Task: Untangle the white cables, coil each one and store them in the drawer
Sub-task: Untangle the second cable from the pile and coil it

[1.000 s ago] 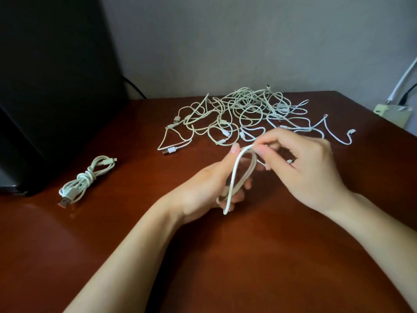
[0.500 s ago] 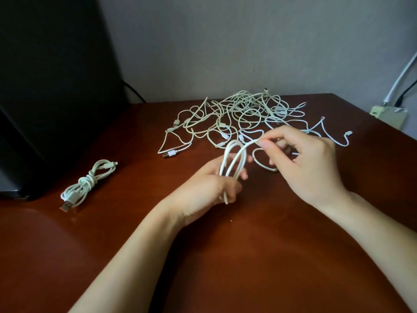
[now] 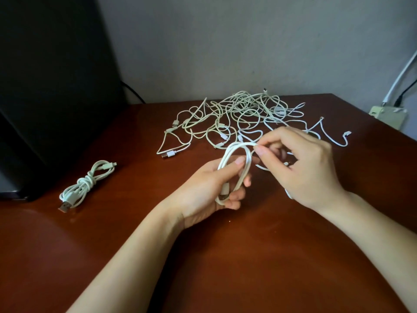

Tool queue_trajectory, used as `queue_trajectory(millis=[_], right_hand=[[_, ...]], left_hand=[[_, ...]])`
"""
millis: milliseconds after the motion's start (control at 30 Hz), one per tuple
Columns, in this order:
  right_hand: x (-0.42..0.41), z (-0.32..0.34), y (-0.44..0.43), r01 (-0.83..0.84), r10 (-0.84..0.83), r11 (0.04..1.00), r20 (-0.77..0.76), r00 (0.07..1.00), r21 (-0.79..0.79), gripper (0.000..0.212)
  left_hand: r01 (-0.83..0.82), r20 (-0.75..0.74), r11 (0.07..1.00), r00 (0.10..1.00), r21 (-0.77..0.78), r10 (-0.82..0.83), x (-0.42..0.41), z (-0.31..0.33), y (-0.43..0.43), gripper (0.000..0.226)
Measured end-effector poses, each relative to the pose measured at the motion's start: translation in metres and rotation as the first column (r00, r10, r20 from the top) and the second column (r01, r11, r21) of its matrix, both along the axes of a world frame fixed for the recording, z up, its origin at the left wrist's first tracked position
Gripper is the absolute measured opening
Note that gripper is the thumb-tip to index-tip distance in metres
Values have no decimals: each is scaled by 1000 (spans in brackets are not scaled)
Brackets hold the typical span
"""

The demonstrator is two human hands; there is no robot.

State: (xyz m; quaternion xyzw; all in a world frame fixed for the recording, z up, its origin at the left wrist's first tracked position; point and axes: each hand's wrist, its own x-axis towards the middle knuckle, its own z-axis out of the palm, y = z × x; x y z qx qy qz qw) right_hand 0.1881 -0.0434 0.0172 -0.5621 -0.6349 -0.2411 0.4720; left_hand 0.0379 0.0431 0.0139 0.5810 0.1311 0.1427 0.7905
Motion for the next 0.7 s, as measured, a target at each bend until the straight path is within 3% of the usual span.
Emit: queue_trajectory(millis=[233,700], right_hand=[[0,-1,-1,6,-7,997,-21,1000,-78,24],[-3,-3,2,-49,40,968,-40,998,-245,29]], left_hand=[[39,43,998,998,48,-41,2,-2,0,42],[74,-69,968,996,238,-59,-5,-1,-2,22]])
